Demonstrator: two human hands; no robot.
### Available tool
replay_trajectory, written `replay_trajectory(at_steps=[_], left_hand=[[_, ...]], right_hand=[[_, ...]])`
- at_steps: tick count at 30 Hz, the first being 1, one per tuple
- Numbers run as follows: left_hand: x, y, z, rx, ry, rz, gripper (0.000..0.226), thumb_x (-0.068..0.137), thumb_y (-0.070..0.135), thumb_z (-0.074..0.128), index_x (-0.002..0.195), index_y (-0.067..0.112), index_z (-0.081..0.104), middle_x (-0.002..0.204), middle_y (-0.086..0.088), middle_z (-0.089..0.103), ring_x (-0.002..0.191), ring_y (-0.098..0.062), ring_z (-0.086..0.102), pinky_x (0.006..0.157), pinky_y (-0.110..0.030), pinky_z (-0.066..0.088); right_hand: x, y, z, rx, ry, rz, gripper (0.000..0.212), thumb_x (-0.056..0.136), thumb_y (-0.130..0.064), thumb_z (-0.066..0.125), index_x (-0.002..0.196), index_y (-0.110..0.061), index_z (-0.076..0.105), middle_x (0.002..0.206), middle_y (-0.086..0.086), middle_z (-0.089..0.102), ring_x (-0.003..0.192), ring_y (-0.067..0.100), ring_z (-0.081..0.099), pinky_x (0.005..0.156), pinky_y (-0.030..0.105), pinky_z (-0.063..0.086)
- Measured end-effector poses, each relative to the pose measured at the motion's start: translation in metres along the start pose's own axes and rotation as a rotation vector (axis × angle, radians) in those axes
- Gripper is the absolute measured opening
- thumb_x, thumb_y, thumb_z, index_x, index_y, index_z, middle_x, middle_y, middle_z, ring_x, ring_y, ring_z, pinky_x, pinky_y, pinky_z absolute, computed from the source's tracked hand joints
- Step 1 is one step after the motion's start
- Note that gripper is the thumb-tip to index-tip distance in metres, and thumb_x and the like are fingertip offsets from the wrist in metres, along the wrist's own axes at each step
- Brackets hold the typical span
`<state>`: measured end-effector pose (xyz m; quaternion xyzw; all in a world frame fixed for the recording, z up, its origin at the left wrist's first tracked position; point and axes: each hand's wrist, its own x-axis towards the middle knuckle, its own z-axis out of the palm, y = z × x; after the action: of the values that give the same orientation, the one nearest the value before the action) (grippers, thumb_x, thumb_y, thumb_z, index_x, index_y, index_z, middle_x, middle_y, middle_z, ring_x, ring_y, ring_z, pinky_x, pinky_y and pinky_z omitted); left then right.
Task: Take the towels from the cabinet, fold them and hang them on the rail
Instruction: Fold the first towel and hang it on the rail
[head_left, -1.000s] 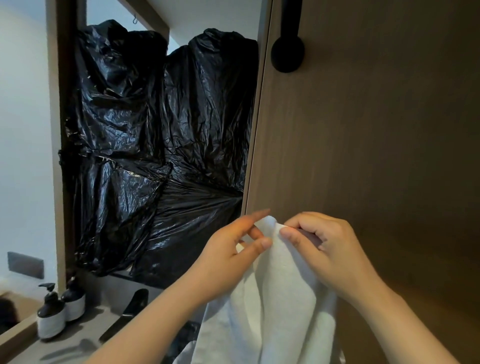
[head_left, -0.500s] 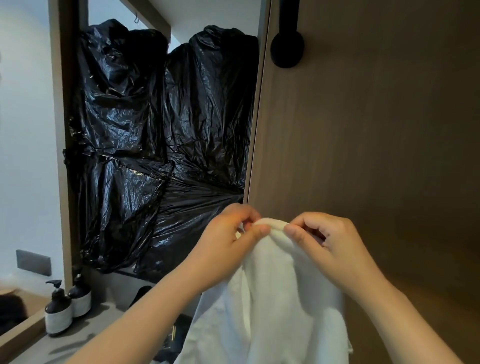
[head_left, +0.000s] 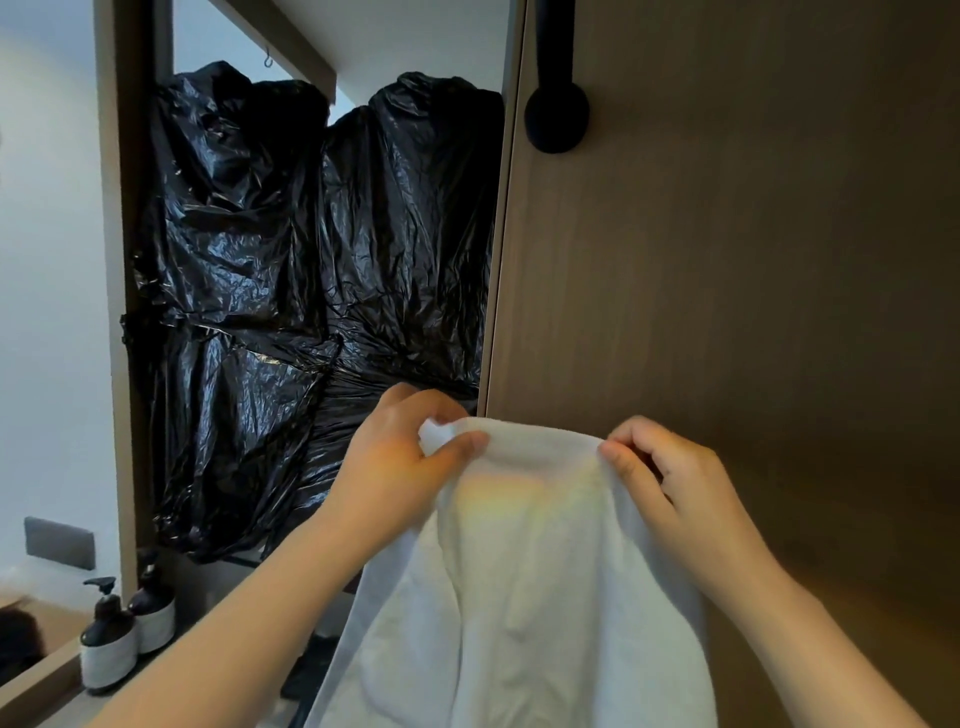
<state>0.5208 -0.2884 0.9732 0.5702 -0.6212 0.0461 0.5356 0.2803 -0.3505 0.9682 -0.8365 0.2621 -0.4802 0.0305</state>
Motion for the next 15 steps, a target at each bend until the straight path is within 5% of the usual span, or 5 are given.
replay_trajectory(at_steps=[4,7,11,15], left_hand=[[-0.006,0.02,0.003,-0.097,-0.032,0.192,0.028,0.092,0.032,0.062,0.118,0.025,0.067,0.115,0.014,0.062,0.104,0.003,0.057,0.081,-0.018,0.05],[-0.012,0.033,0.014,-0.163,-0.15,0.192,0.037,0.087,0.04,0.061,0.122,0.027,0.065,0.113,0.016,0.066,0.098,0.004,0.06,0.082,-0.018,0.05],[-0.012,0.035,0.025,-0.224,-0.133,0.156,0.018,0.086,0.037,0.061,0.086,0.024,0.074,0.075,0.003,0.069,0.07,-0.009,0.061,0.066,-0.025,0.048],[-0.01,0.027,0.03,-0.183,-0.04,0.128,0.017,0.084,0.038,0.061,0.074,0.029,0.07,0.066,0.003,0.064,0.061,-0.006,0.055,0.056,-0.017,0.039]], right_hand=[[0.011,-0.01,-0.002,-0.025,-0.011,-0.127,0.016,0.097,-0.026,0.055,0.081,-0.029,0.058,0.075,-0.015,0.057,0.077,0.008,0.058,0.061,0.013,0.04],[0.018,-0.017,-0.004,0.0,-0.019,-0.159,0.014,0.096,-0.027,0.056,0.083,-0.027,0.061,0.078,-0.014,0.059,0.078,0.01,0.059,0.063,0.017,0.043],[0.019,-0.018,-0.007,0.0,-0.03,-0.18,0.015,0.095,-0.026,0.061,0.081,-0.025,0.064,0.077,-0.012,0.06,0.076,0.011,0.06,0.063,0.022,0.045],[0.011,-0.011,-0.003,0.024,-0.093,-0.077,0.017,0.09,-0.036,0.059,0.079,-0.026,0.066,0.075,-0.013,0.062,0.077,0.01,0.06,0.062,0.025,0.047]])
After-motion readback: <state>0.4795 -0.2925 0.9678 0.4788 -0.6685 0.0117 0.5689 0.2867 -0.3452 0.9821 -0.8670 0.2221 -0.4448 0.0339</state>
